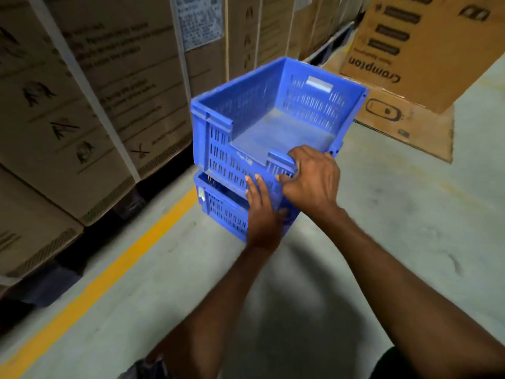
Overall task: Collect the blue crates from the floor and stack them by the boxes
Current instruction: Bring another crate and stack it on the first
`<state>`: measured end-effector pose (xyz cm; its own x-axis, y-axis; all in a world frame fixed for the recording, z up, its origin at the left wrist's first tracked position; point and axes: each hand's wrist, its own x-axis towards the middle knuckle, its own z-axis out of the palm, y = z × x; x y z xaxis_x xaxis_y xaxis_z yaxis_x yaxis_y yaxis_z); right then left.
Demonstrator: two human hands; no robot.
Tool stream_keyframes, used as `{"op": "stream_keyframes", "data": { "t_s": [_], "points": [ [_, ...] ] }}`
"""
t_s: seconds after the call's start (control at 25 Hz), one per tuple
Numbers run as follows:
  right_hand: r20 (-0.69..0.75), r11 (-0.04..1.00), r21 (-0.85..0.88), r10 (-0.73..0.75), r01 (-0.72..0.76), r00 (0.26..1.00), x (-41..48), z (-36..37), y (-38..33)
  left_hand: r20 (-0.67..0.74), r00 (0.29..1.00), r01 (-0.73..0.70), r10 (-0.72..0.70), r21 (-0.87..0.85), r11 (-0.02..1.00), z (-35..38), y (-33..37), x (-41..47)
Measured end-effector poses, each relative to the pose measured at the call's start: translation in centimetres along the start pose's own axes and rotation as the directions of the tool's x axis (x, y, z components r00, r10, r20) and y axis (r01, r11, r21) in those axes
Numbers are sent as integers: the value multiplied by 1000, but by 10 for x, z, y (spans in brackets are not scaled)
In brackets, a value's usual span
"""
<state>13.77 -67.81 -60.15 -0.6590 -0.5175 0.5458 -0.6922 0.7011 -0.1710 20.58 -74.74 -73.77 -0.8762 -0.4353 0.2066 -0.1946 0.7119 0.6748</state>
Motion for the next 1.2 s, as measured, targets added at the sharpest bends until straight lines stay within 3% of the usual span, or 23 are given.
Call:
{"op": "stream_keyframes", "data": {
  "t_s": [0.24, 0.44, 0.56, 0.64, 0.72, 0.84, 0.96, 1.04, 1.2],
  "points": [
    [8, 1000, 3, 2, -2, 1000, -28, 40, -7, -103, 993, 45, -55, -97, 994, 29, -58, -11],
    [171, 987, -12, 158, -159, 973, -17, 28, -13, -45, 989, 135, -140, -96, 986, 24, -46, -16],
    [189, 982, -22, 191, -190, 963, -23, 23, -15, -135, 984, 95, -114, -140, 986, 27, -49, -31],
    [224, 984, -61, 177, -168, 958, -25, 21, -20, -144, 974, 109, -177, -388, 915, 27, -53, -39],
    [253, 984, -101, 167, -146, 953, -20, 17, -23, -33, 943, 241, -331, -618, 748, 33, -56, -38],
    [284, 985, -105, 164, -139, 945, -20, 10, -27, 135, 831, 458, -539, -716, 527, 46, -69, -29],
    [273, 986, -102, 157, -134, 949, -27, 8, -32, 106, 811, 462, -575, -719, 520, 32, -70, -23],
    [272, 986, -102, 157, -133, 949, -28, 7, -36, 109, 797, 446, -594, -770, 456, 23, -69, -24],
    [270, 983, -105, 174, -151, 947, -19, 6, -32, 86, 791, 441, -606, -766, 467, 20, -81, -22]
  ]
}}
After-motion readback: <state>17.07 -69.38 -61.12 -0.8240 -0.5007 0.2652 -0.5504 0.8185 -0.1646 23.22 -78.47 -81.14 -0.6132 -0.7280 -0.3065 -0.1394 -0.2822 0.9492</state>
